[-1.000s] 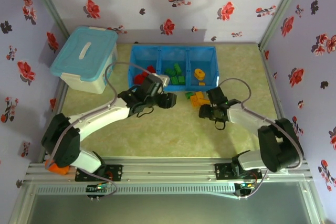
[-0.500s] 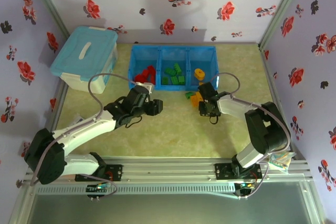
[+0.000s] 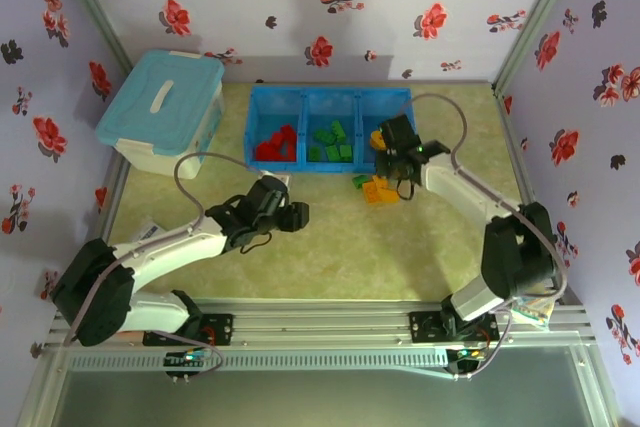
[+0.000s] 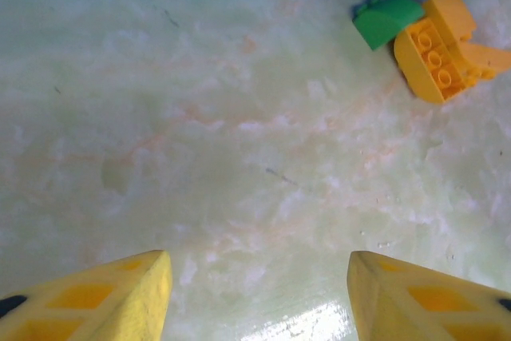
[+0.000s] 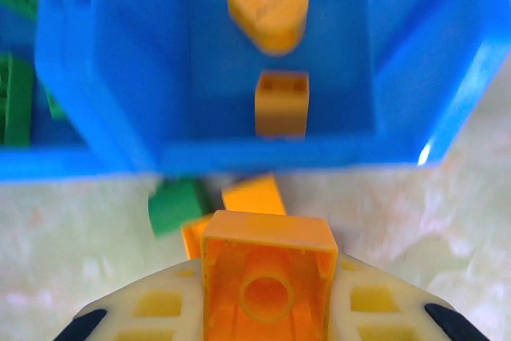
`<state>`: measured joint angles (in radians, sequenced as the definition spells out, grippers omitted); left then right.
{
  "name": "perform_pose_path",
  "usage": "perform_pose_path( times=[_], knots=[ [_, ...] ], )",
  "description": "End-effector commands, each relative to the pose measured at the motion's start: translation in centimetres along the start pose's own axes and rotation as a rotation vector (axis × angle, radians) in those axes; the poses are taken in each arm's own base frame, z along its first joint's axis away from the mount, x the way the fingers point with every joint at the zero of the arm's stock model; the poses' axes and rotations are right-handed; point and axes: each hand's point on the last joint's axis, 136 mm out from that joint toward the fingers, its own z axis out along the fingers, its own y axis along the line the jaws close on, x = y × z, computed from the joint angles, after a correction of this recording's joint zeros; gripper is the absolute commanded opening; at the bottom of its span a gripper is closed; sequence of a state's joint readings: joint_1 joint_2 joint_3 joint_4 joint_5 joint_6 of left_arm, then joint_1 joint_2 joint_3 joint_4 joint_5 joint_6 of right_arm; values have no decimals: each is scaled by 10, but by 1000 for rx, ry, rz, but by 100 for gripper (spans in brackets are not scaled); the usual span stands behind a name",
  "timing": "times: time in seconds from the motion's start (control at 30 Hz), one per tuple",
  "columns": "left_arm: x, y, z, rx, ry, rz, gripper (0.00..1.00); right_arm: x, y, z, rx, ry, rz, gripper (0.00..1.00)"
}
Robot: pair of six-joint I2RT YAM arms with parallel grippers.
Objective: Sort the legos into containers by color
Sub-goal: Place the lego in the container, then pick up the lego from the center of the table.
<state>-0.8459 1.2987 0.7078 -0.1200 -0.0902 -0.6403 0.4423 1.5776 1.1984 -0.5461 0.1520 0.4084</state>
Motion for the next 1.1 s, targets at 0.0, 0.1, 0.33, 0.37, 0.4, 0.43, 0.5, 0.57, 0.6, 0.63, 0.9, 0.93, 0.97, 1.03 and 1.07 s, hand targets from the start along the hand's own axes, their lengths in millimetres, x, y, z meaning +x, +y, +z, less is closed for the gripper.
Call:
perform_pose_path(
  times=[0.0, 0.1, 0.33, 0.37, 0.4, 0.43, 0.5, 0.57, 0.6, 0.63, 0.9, 0.93, 0.97, 1.03, 1.07],
  knots=[
    [8, -9, 4, 20, -9, -22, 59, -16, -5, 19, 44, 58, -57, 19],
    [14, -16, 3, 28, -5, -7, 59, -41, -6, 37, 50, 73, -39, 20],
    [12, -33, 9, 33, 3, 51, 59, -70, 1, 35, 41, 30, -31, 81],
    [9, -35, 12, 30, 6, 68, 59, -70, 3, 28, 34, 6, -23, 81],
    [8, -38, 16, 25, 14, 85, 60, -67, 3, 20, 23, -17, -13, 82],
    [4, -42, 19, 27, 15, 98, 60, -65, 2, 13, 14, -34, 2, 82],
    [0, -53, 31, 41, 37, 132, 60, -55, -1, -5, -10, -69, 33, 82],
    [-4, -63, 45, 49, 54, 156, 59, -43, -5, -19, -40, -98, 54, 83],
    [-7, -68, 52, 53, 63, 166, 60, -36, -7, -26, -51, -110, 57, 83],
    [-10, -71, 59, 56, 70, 172, 60, -30, -11, -32, -49, -117, 62, 84],
    [-35, -87, 119, 64, 142, 197, 59, 25, -55, -60, 15, -144, 96, 87],
    [-37, -88, 124, 61, 148, 194, 59, 30, -57, -60, 9, -146, 106, 87],
    [-37, -88, 131, 60, 161, 192, 58, 34, -57, -58, -4, -148, 120, 88],
    [-44, -91, 141, 61, 168, 190, 58, 44, -55, -51, -28, -131, 134, 87],
    [-46, -91, 146, 56, 173, 189, 59, 48, -54, -47, -35, -118, 139, 87]
  ],
)
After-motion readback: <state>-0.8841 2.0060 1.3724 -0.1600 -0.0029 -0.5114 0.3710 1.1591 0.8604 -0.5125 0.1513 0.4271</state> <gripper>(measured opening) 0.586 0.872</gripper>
